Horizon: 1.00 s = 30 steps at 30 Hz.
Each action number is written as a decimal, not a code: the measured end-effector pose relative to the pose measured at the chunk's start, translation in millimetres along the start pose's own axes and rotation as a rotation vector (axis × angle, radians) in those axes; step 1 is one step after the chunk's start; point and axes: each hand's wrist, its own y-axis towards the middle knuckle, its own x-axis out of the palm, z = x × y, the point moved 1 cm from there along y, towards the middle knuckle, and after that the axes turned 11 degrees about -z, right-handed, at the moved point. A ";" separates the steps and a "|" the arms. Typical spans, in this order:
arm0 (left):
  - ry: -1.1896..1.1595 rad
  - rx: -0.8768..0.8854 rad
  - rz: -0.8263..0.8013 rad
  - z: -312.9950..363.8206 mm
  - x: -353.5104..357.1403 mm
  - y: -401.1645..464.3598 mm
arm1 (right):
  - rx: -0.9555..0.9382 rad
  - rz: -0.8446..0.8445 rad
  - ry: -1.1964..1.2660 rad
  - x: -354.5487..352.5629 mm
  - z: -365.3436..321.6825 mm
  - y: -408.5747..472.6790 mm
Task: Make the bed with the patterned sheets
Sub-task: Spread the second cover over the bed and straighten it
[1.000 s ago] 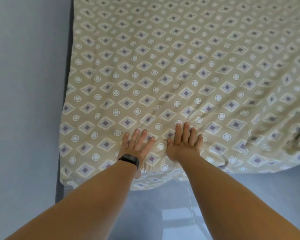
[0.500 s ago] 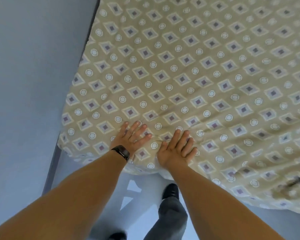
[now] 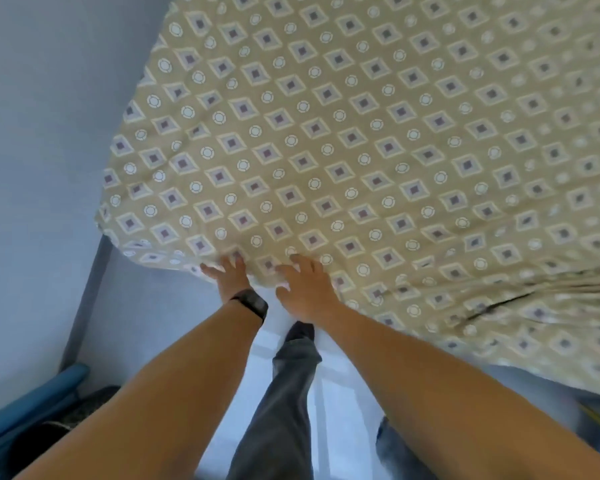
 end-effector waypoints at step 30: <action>-0.221 0.596 0.391 606.2 -172.0 -303.9 | 0.331 0.319 -0.145 -102.1 710.5 -387.9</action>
